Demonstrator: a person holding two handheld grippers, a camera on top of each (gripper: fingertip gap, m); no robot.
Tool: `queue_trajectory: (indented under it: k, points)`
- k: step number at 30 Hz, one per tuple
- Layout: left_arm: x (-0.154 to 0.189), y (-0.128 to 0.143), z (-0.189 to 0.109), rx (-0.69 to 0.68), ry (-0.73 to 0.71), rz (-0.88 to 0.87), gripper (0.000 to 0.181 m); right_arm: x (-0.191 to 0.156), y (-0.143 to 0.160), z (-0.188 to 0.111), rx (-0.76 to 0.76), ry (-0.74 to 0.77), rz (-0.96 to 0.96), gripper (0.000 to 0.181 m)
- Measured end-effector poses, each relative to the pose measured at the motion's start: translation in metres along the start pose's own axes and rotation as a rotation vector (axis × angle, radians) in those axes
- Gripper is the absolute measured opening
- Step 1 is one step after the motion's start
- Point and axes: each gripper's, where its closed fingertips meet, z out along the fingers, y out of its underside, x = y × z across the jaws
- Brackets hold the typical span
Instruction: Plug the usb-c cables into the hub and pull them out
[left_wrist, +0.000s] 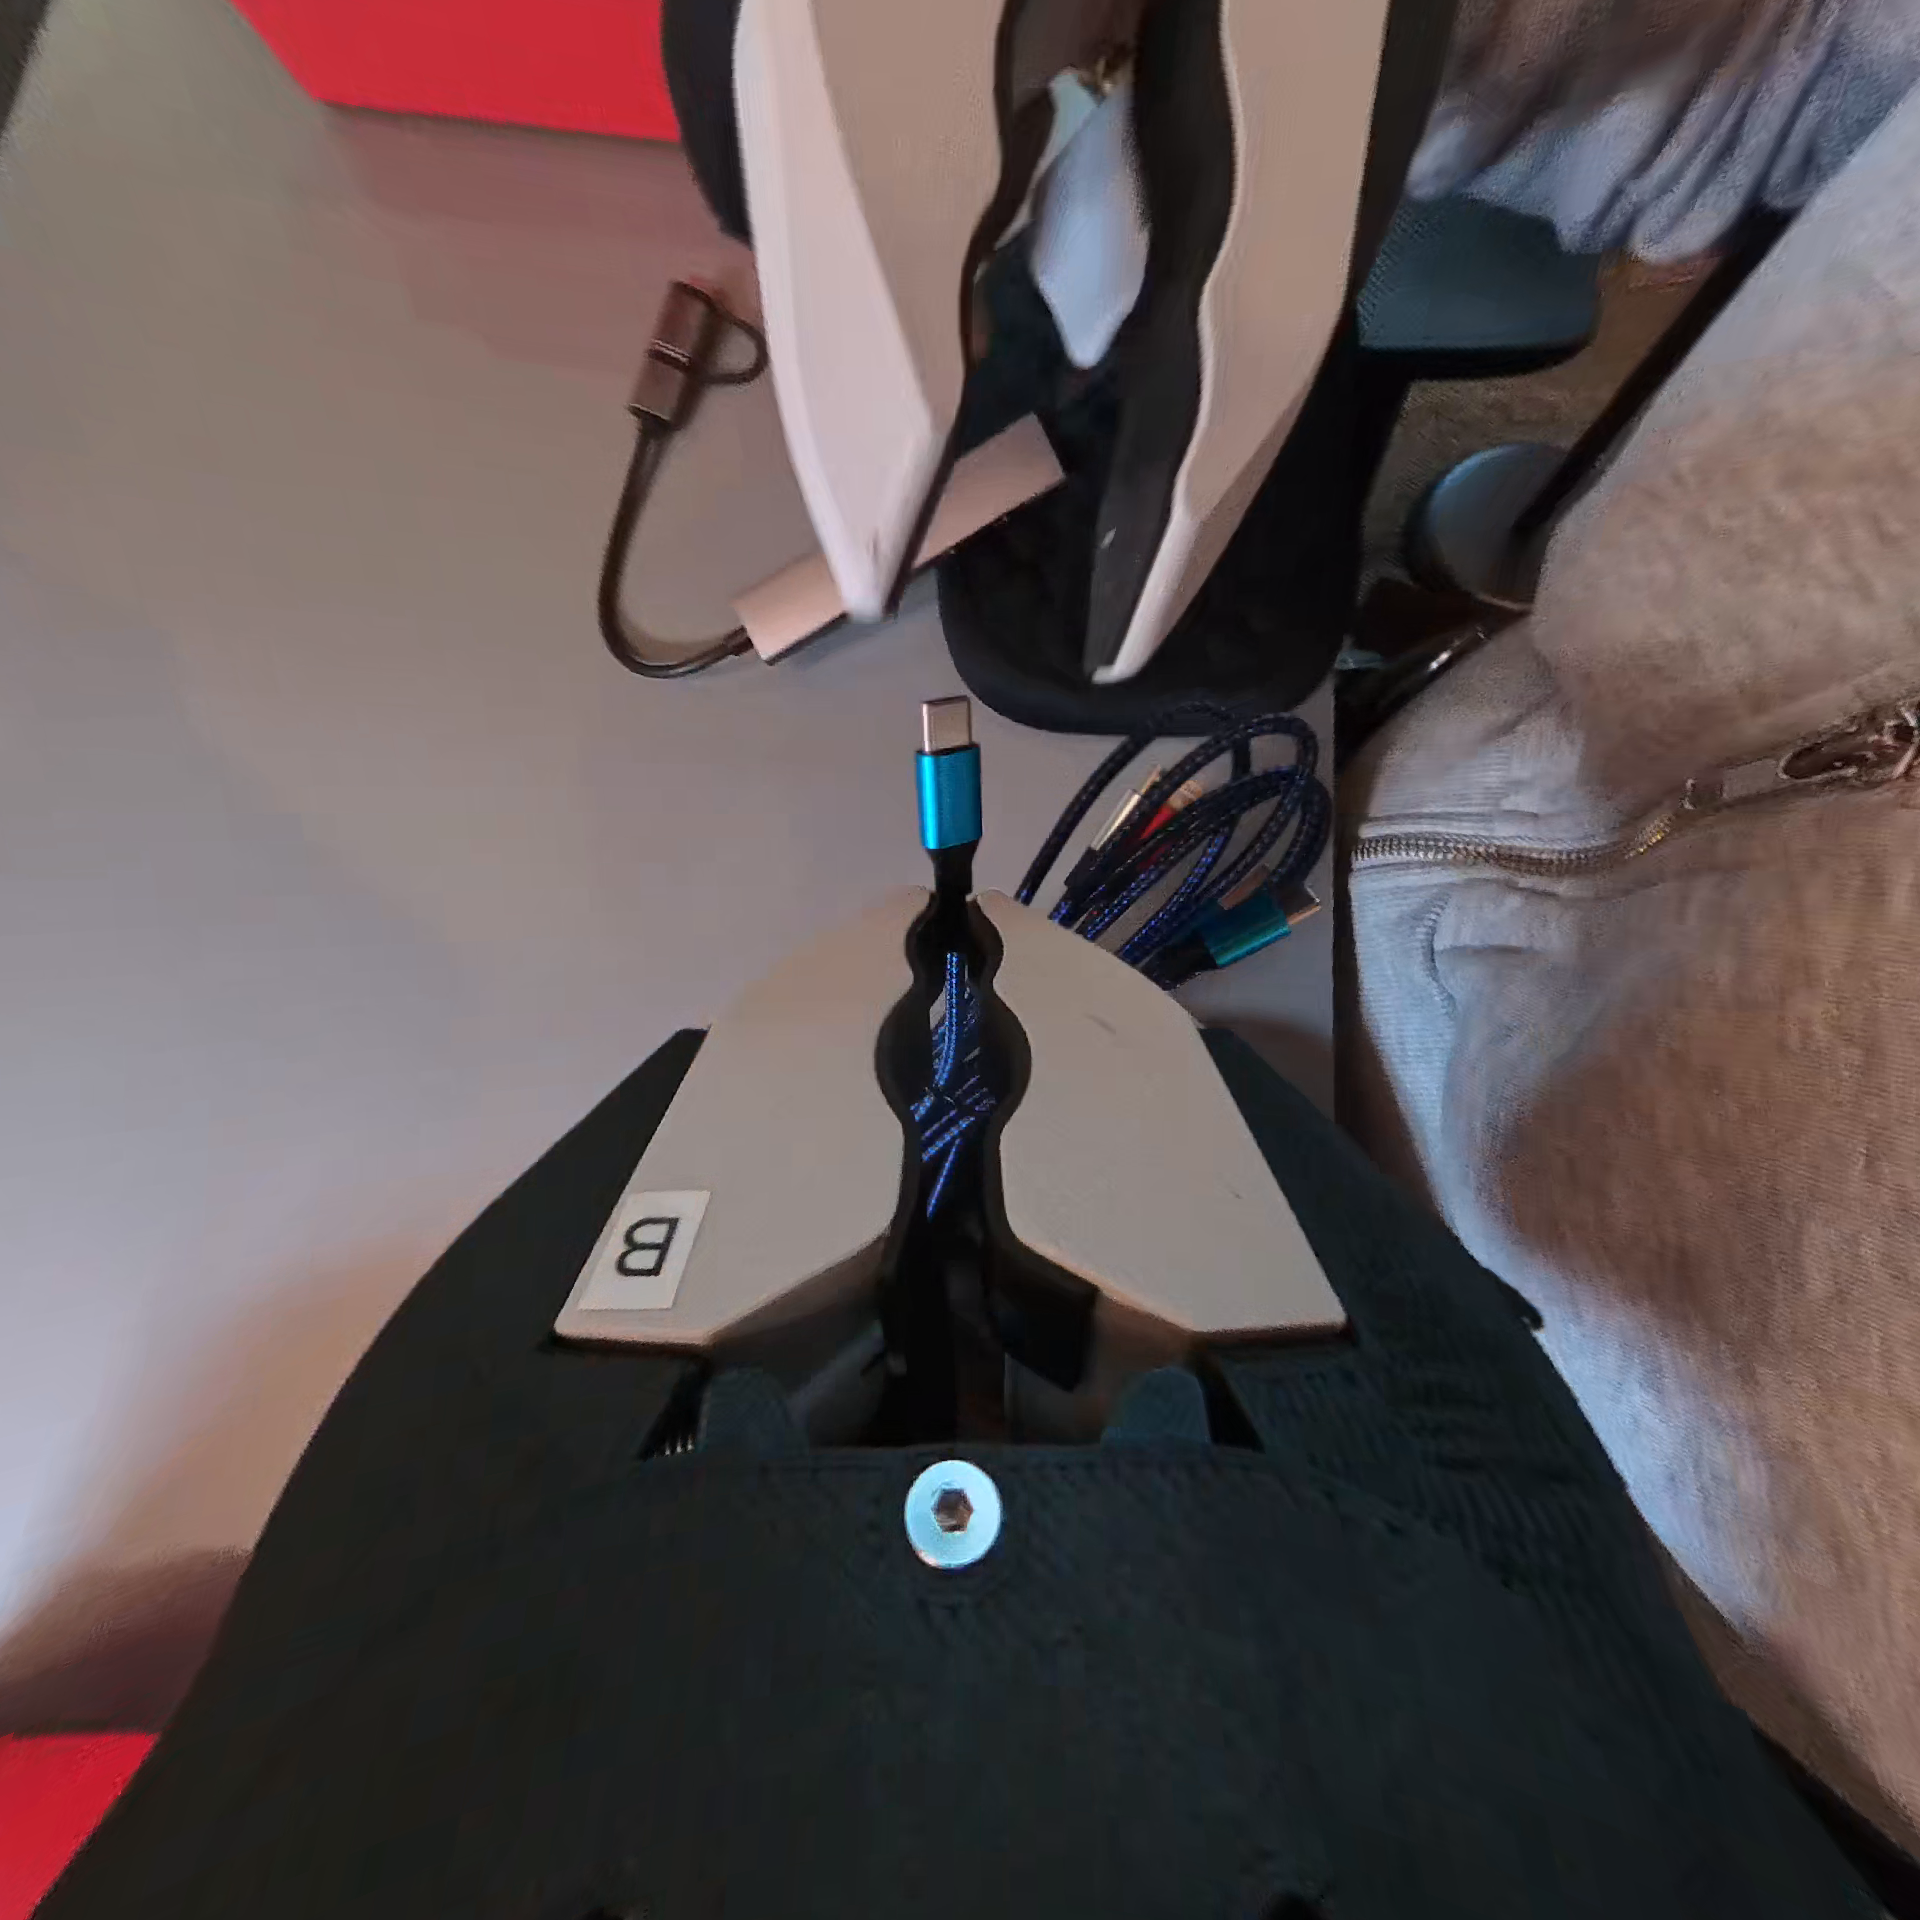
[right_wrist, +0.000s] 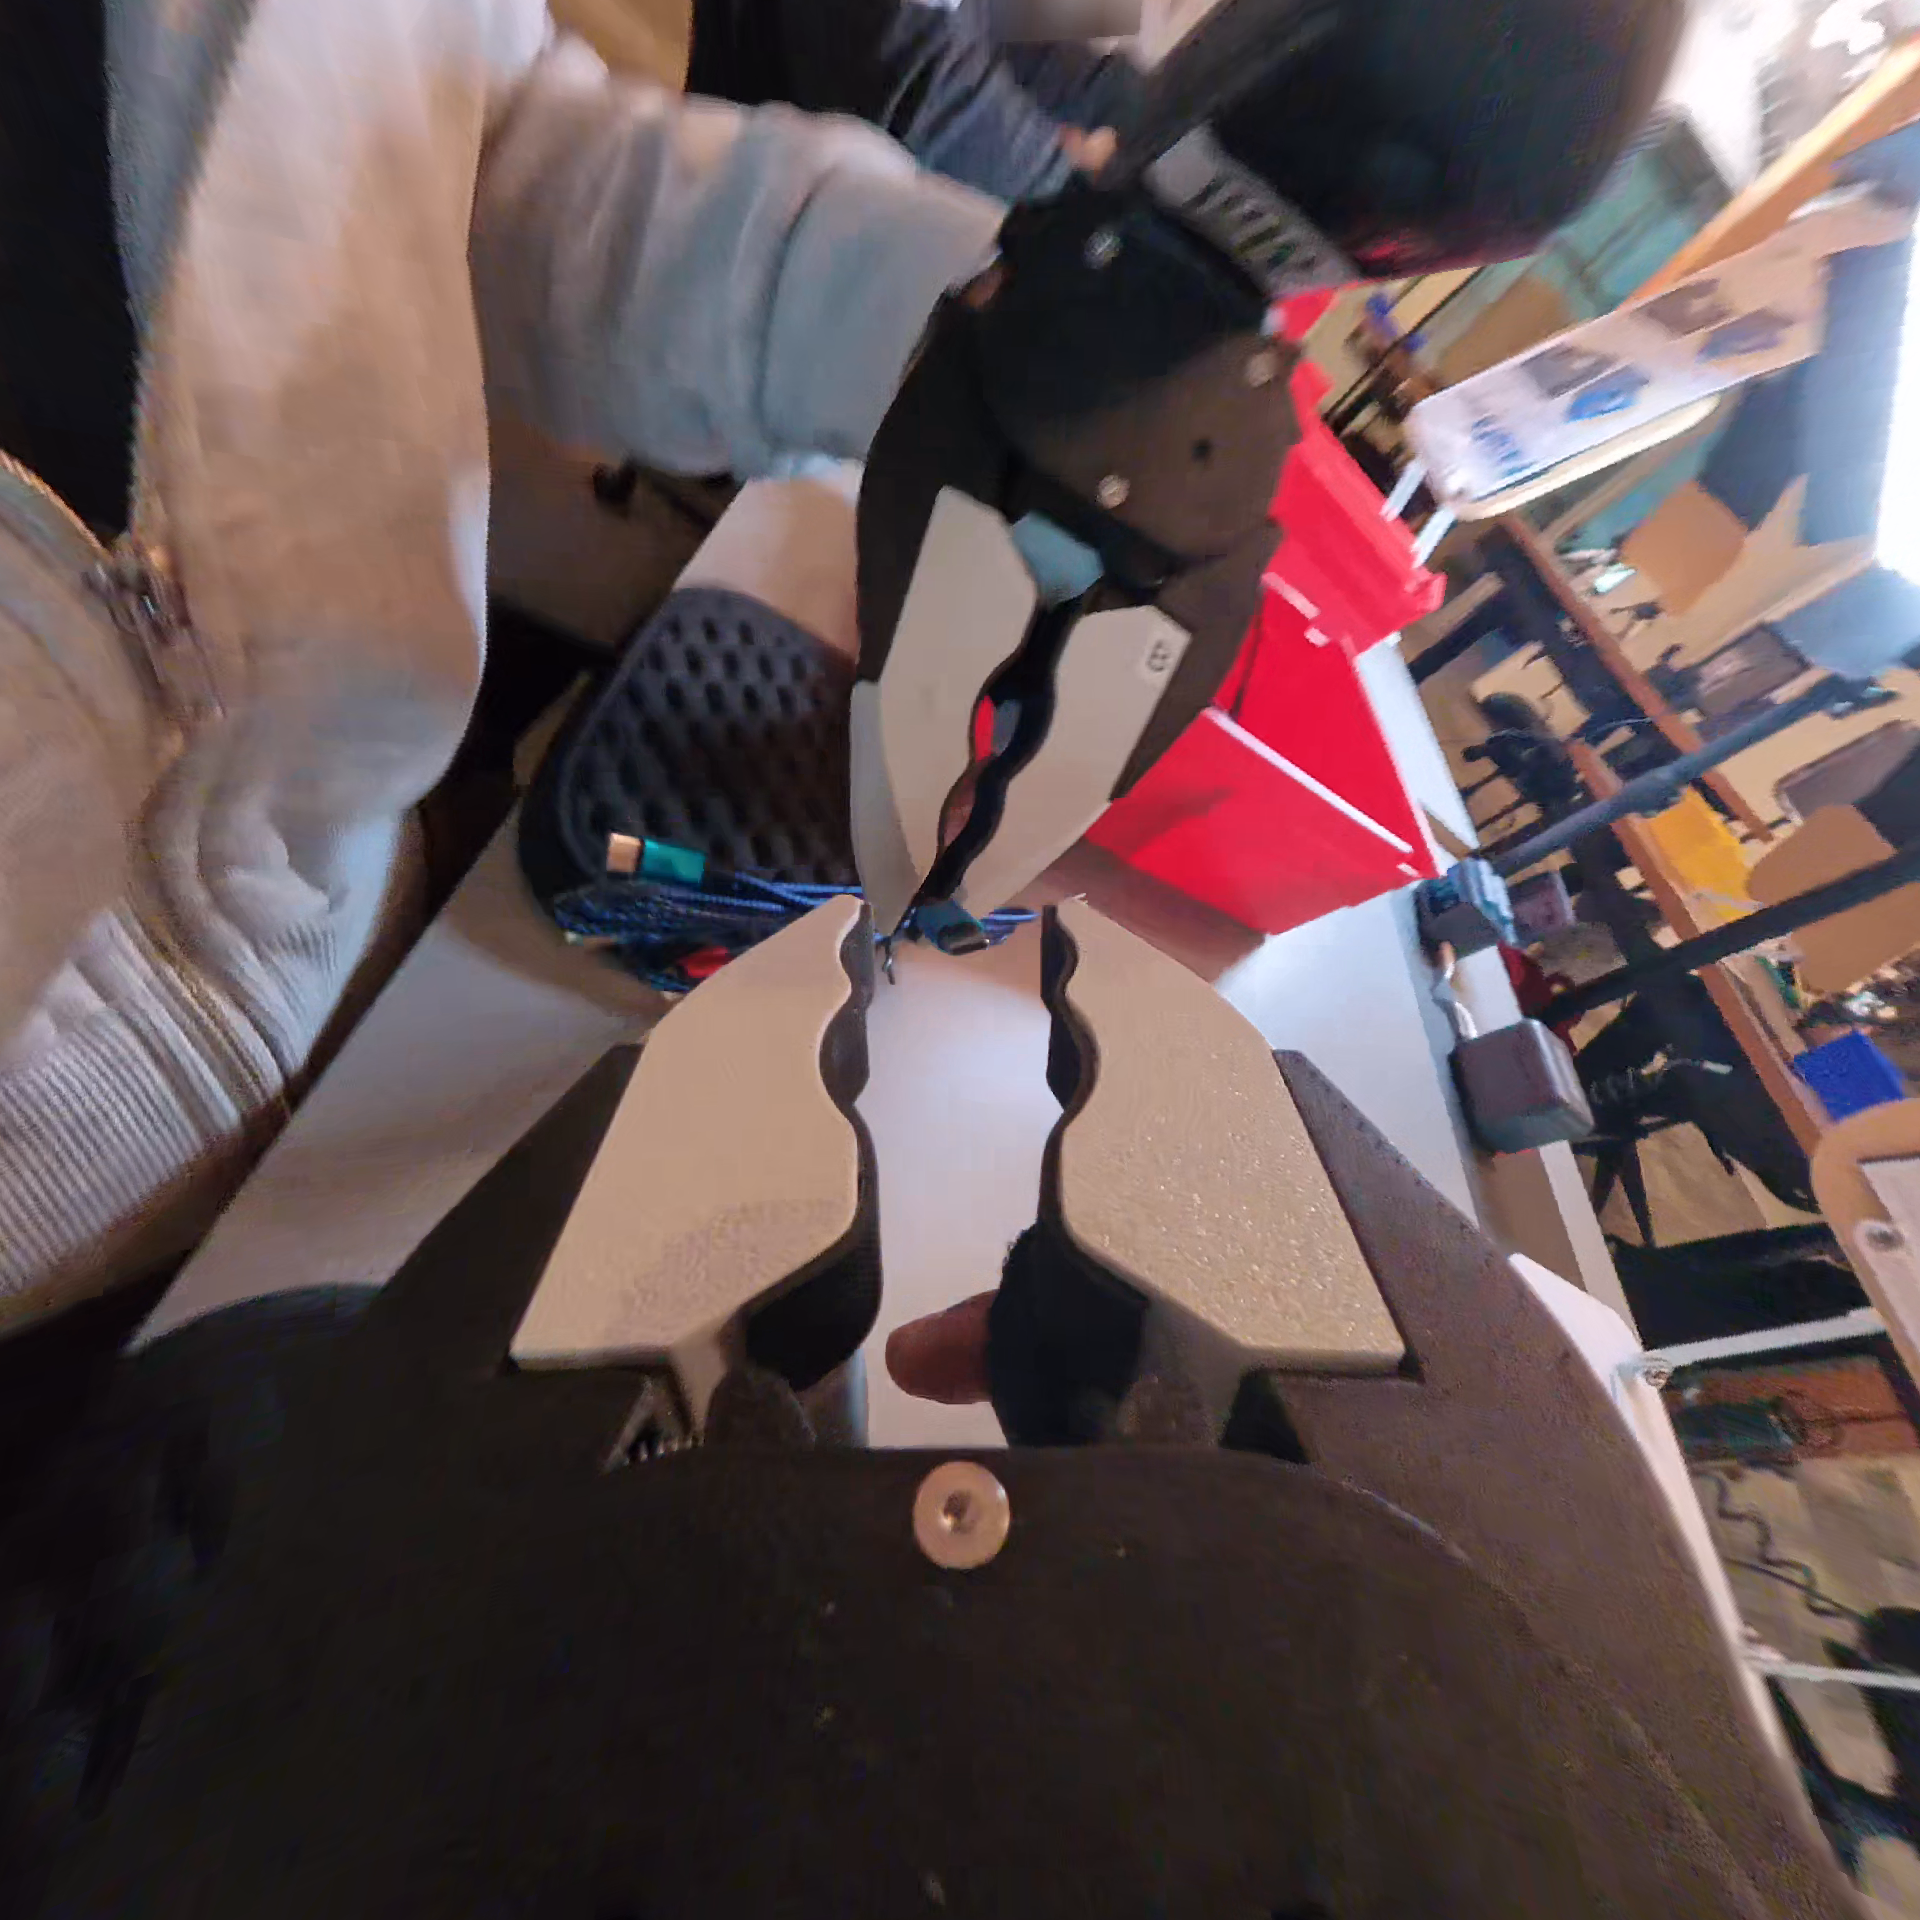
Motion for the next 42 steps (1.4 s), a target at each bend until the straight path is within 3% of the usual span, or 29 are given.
queue_trajectory:
  k: [5, 7, 14, 16, 19, 21, 24, 27, 30, 32, 37, 42]
  points:
    - [0.006, 0.005, 0.006, -0.017, 0.045, 0.007, 0.003, -0.012, 0.014, 0.016, -0.104, -0.083, -0.061, 0.026]
    - [0.008, 0.006, 0.007, -0.016, 0.06, 0.007, 0.003, -0.013, 0.015, 0.018, -0.103, -0.099, -0.056, 0.014]
    - [0.009, 0.009, 0.016, 0.015, 0.058, 0.013, 0.004, -0.019, 0.024, 0.017, -0.085, -0.133, 0.086, 0.01]
    - [0.005, 0.002, 0.016, 0.118, -0.004, 0.076, 0.008, -0.018, 0.025, 0.014, -0.038, -0.118, 0.165, 0.009]
    - [-0.018, -0.025, -0.001, 0.401, -0.265, 0.157, 0.013, -0.012, 0.029, 0.006, 0.031, -0.077, 0.285, 0.006]
    - [-0.021, -0.032, -0.009, 0.519, -0.35, 0.179, 0.012, -0.007, 0.031, 0.001, 0.069, -0.055, 0.355, 0.005]
    - [-0.021, -0.023, 0.004, 0.52, -0.357, 0.122, 0.029, -0.004, 0.042, -0.004, 0.058, -0.026, 0.4, 0.004]
    - [-0.012, -0.031, 0.027, 0.572, -0.322, 0.087, 0.041, -0.002, 0.049, -0.008, 0.028, 0.001, 0.41, 0.001]
    - [-0.027, -0.029, 0.046, 0.43, -0.481, 0.184, 0.041, -0.001, 0.053, -0.011, -0.002, 0.032, 0.424, 0.001]
    - [-0.026, -0.031, 0.058, 0.374, -0.49, 0.245, 0.038, 0.002, 0.052, -0.013, 0.015, 0.053, 0.465, 0.001]
    - [-0.043, -0.043, 0.051, 0.428, -0.697, 0.244, 0.029, 0.023, 0.054, -0.016, 0.073, 0.2, 0.772, 0.0]
    - [-0.047, -0.054, 0.044, 0.52, -0.755, 0.175, 0.015, 0.04, 0.055, -0.02, 0.234, 0.267, 1.201, 0.001]
